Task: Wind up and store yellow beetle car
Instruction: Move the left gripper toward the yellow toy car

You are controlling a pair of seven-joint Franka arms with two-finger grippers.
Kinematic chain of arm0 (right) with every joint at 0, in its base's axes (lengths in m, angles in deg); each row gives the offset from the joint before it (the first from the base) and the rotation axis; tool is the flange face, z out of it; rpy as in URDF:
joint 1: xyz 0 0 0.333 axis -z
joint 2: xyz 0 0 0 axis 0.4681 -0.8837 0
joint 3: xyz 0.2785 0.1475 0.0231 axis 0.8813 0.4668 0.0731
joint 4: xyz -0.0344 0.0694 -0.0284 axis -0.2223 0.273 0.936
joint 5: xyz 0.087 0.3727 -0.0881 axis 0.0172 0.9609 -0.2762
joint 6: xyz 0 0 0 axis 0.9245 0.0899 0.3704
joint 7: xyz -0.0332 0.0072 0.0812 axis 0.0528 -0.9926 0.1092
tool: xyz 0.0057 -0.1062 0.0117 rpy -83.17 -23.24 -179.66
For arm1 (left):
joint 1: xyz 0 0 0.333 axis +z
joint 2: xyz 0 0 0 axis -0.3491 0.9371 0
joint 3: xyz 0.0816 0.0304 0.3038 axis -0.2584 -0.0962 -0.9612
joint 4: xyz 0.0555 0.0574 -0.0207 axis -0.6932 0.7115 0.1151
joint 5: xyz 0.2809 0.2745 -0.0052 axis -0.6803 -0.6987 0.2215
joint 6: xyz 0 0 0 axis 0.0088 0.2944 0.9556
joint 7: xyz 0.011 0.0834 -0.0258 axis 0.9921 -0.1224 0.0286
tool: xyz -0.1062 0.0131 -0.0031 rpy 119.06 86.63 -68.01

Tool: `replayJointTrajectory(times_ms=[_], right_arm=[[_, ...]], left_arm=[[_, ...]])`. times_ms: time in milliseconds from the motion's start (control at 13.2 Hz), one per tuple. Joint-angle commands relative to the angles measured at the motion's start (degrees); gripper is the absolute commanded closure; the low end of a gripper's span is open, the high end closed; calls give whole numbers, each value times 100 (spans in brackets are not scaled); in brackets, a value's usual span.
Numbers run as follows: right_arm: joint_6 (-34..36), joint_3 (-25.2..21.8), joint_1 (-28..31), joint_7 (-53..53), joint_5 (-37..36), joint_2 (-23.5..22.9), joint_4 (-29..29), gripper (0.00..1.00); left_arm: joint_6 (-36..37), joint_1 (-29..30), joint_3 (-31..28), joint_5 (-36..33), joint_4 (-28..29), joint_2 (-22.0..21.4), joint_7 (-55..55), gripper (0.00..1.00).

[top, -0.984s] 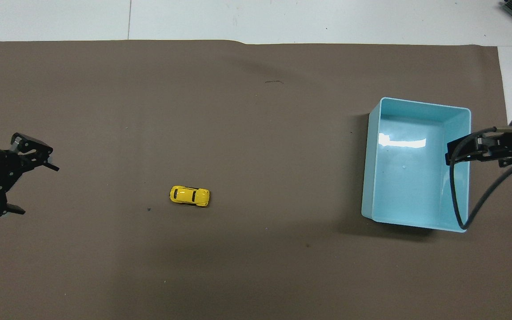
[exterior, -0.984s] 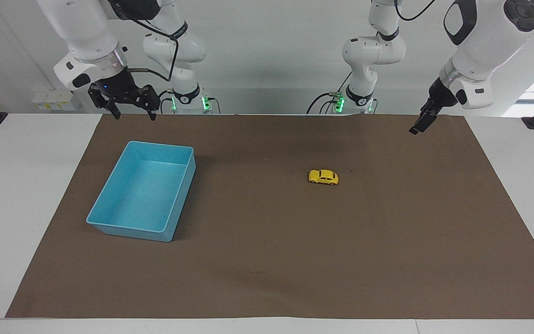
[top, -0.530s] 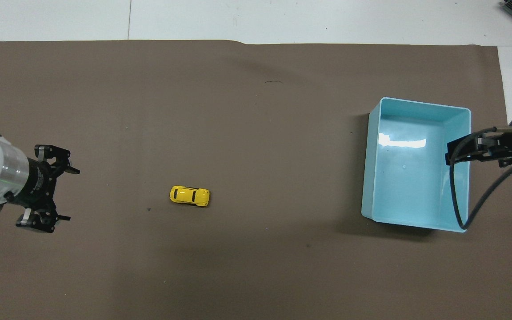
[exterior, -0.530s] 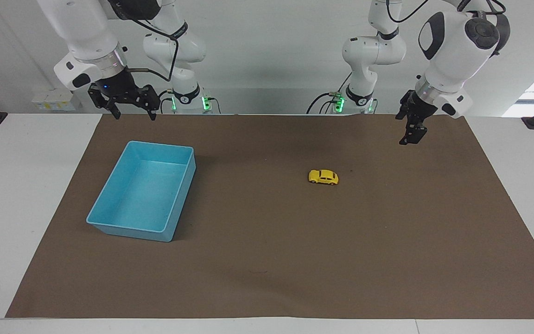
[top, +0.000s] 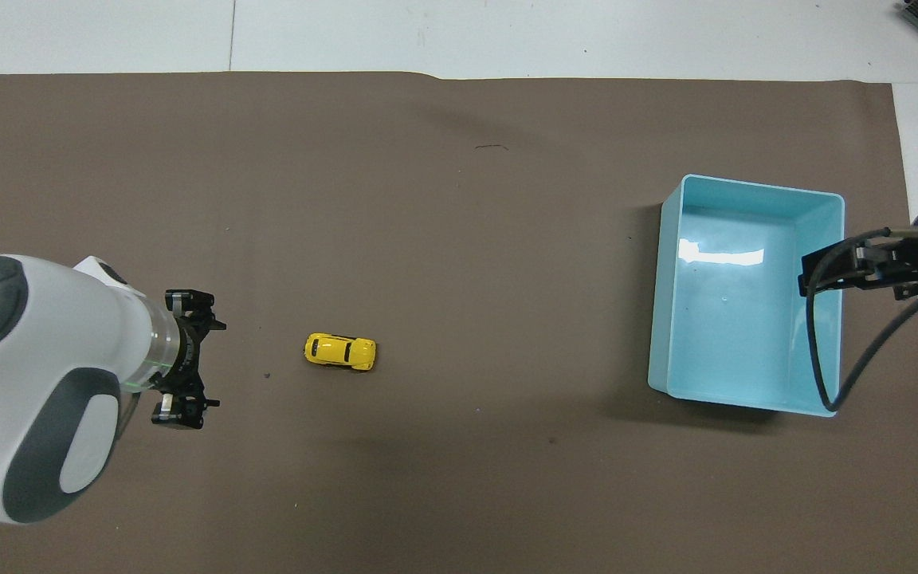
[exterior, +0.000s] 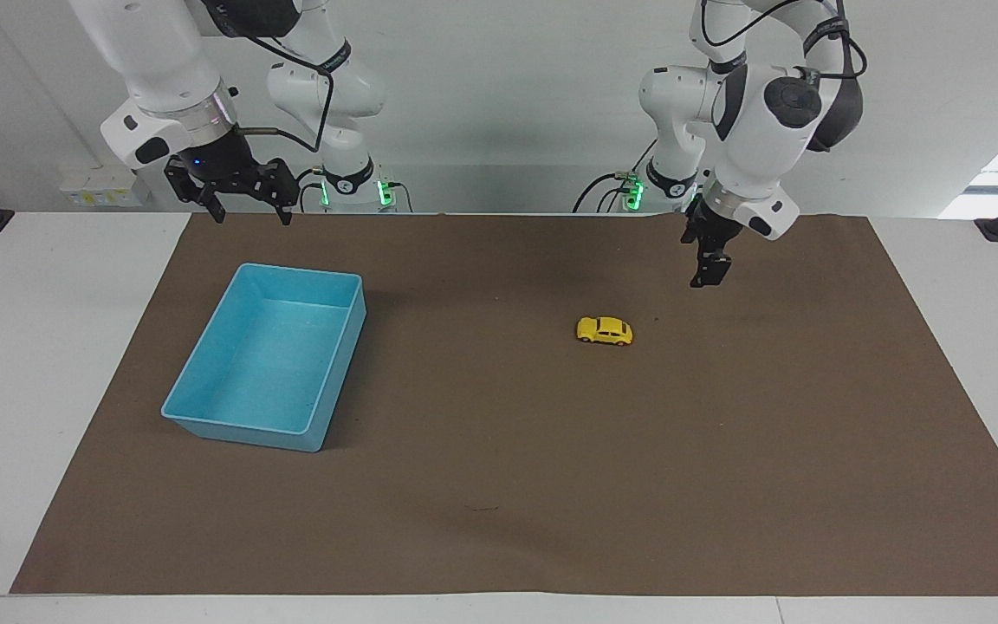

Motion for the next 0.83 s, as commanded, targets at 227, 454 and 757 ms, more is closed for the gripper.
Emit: replayJointTrajectory(times_ms=[227,454,757], right_arm=[[-75,20,90,-152,144,53,48,0],[-75,20,90,-152,144,53,48,0],[-75,20,90,-152,144,53,48,0]], left_arm=[[-1623,-930,-96,78,586,604,1411,0],[-2310,-1308,-96,78,586,1132,1625,0],[-2812,-1301,-105,78,638,1265,1616,0]])
